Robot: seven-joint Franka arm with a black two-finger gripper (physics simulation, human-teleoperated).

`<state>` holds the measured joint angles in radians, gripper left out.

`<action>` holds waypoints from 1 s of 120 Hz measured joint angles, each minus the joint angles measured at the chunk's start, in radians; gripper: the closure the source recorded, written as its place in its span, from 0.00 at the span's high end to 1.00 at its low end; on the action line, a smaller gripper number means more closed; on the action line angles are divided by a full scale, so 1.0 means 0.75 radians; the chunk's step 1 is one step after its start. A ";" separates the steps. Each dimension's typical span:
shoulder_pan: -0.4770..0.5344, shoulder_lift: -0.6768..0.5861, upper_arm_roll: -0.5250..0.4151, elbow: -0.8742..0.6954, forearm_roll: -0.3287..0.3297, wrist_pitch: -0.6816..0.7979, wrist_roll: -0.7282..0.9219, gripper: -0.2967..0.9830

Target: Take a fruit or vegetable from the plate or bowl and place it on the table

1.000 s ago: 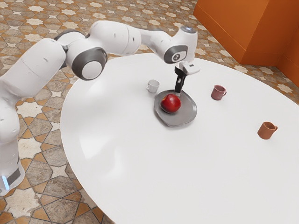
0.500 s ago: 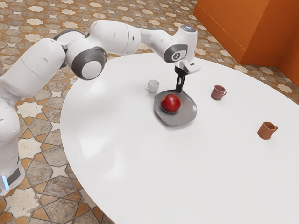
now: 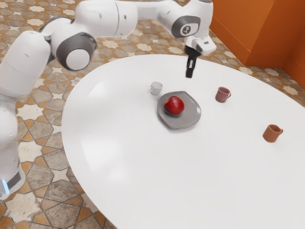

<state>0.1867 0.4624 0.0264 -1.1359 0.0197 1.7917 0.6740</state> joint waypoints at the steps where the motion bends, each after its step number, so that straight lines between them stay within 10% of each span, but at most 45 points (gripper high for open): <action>1: -0.005 -0.007 0.000 -0.001 0.002 -0.009 -0.003 0.31; 59: -0.409 0.002 -0.005 -0.004 0.044 -0.217 -0.137 0.31; 120: -0.430 0.264 -0.029 -0.004 0.008 0.013 -0.202 0.35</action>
<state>-0.1360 0.6605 0.0045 -1.1387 0.0259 1.8018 0.5225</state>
